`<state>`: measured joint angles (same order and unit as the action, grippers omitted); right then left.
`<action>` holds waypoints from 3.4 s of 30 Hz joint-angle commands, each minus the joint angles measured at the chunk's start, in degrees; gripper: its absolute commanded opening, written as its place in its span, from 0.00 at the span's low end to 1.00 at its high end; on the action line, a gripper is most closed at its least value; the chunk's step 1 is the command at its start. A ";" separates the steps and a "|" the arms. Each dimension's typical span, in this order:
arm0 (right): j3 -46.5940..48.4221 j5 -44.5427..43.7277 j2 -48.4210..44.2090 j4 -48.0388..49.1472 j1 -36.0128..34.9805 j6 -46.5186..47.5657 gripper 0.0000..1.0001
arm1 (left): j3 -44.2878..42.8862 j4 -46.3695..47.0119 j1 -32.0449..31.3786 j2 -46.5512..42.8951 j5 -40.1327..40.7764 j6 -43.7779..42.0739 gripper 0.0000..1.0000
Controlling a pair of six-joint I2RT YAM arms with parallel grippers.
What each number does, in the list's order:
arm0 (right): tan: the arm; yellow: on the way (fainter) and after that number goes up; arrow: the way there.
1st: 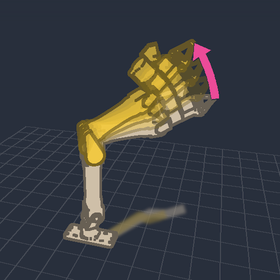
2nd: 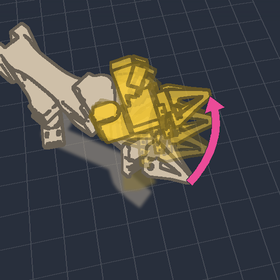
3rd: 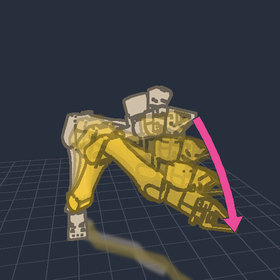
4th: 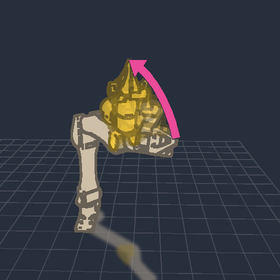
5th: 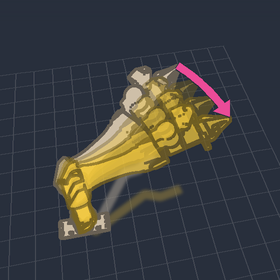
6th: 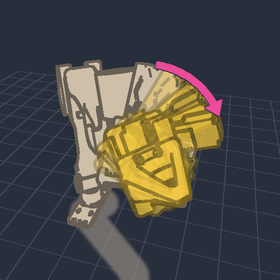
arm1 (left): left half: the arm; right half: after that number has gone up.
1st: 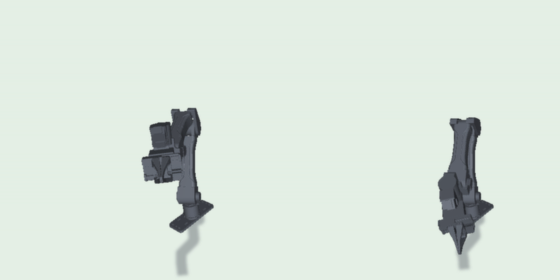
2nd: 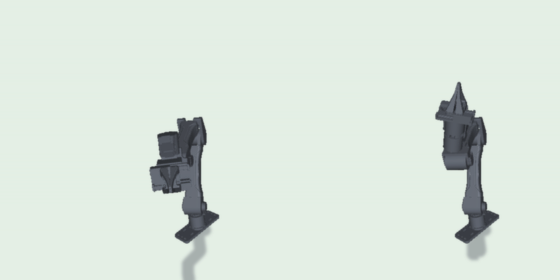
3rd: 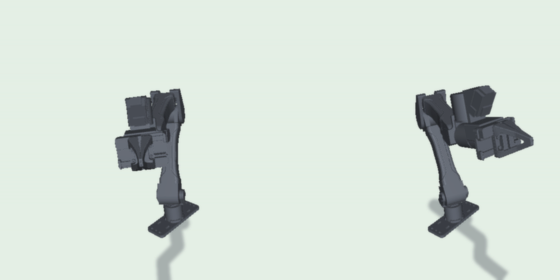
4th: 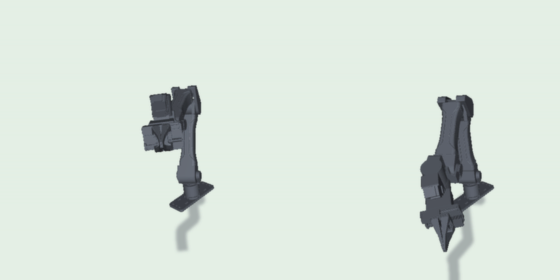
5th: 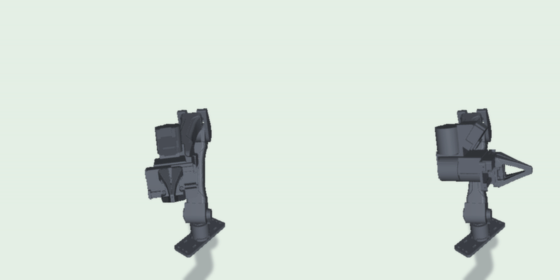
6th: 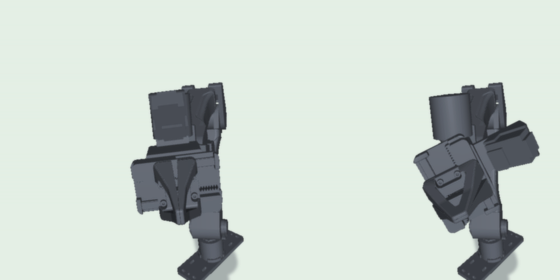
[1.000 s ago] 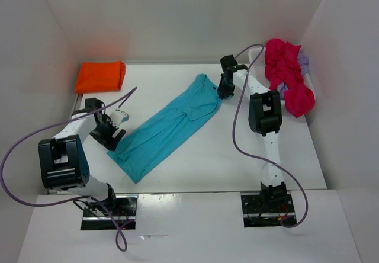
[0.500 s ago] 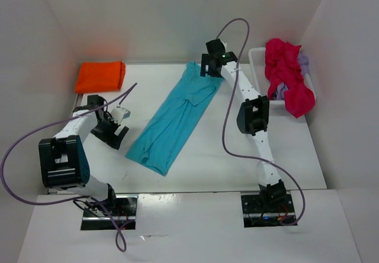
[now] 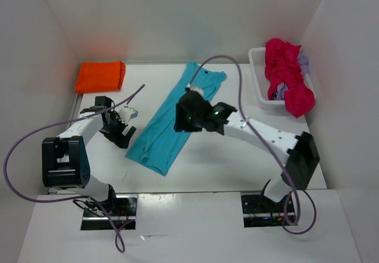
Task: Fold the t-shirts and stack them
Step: Rotate the tshirt 90 degrees
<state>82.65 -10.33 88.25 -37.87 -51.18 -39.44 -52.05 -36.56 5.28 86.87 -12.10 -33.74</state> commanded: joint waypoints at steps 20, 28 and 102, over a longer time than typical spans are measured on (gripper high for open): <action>-2.23 16.13 28.20 6.49 -11.58 -16.02 0.60 | 2.66 2.45 1.49 -12.25 -1.70 0.25 1.00; -4.23 19.03 30.15 7.63 -9.39 -15.57 0.06 | 2.66 1.93 0.96 -12.25 -1.71 0.25 1.00; -14.36 12.34 16.87 0.61 -15.36 -8.38 0.00 | -0.51 -6.33 -20.92 -8.03 -0.91 3.68 1.00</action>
<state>68.03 1.15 104.71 -38.04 -65.87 -48.27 -51.51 -43.22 -15.84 78.46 -11.97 -31.03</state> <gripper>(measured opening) 0.010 0.998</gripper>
